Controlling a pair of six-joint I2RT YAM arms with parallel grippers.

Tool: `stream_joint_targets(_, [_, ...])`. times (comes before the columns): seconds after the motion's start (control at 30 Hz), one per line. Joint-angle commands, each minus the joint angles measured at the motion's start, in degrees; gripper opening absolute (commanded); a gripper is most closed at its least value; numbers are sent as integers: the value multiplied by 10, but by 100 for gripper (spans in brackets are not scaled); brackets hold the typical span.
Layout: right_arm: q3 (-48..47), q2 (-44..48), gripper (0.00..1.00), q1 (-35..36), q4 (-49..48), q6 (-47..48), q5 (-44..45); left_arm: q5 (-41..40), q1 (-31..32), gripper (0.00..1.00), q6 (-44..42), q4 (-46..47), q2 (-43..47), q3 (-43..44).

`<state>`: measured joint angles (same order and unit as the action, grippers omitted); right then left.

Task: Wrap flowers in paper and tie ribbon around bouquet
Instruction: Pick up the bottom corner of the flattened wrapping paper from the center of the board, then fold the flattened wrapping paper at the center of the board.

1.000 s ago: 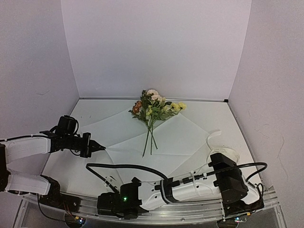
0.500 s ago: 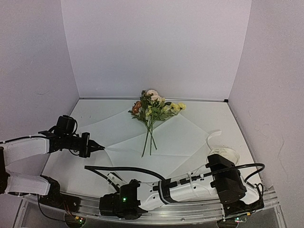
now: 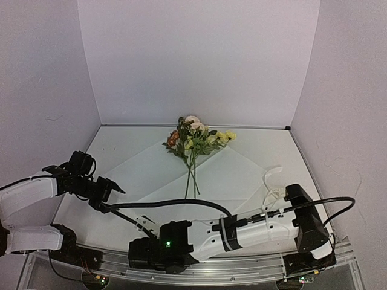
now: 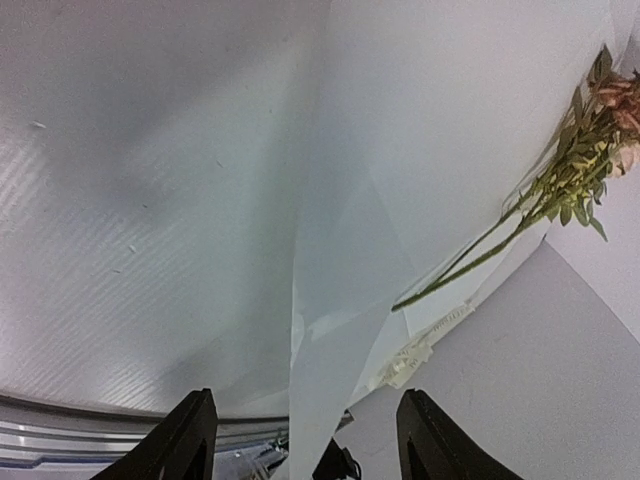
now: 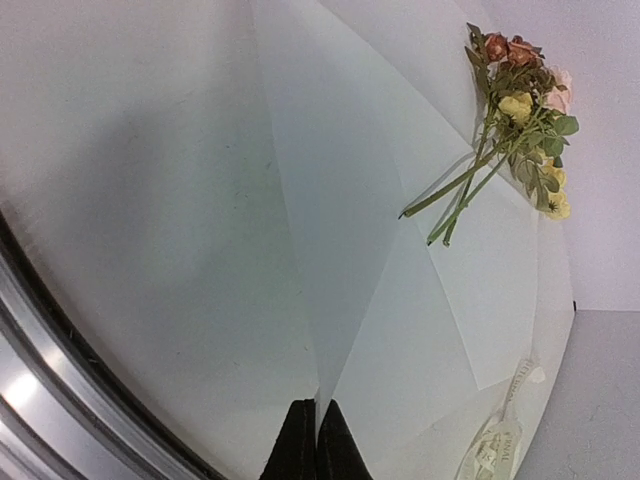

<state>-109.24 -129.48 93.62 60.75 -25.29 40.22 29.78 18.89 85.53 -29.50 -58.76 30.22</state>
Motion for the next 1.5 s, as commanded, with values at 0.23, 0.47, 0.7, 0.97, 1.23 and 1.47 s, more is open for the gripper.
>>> stream_joint_targets(0.23, [-77,54,0,-10,67,134,-123,-194,-3,62,-299,-170,24,167])
stream_joint_targets(0.47, [-100,53,0,-62,42,208,-42,-95,-3,60,-442,-39,-16,175])
stream_joint_targets(0.7, [-93,62,0,-116,-38,279,-76,-23,0,61,-494,34,39,115])
stream_joint_targets(0.97, [-46,96,0,-146,-94,311,-146,-70,76,62,-521,134,142,35])
stream_joint_targets(1.23, [34,146,0,-164,-170,312,-192,-125,197,56,-649,198,116,55])
stream_joint_targets(1.47, [89,179,0,-174,-218,310,-215,-56,207,53,-748,199,83,57])
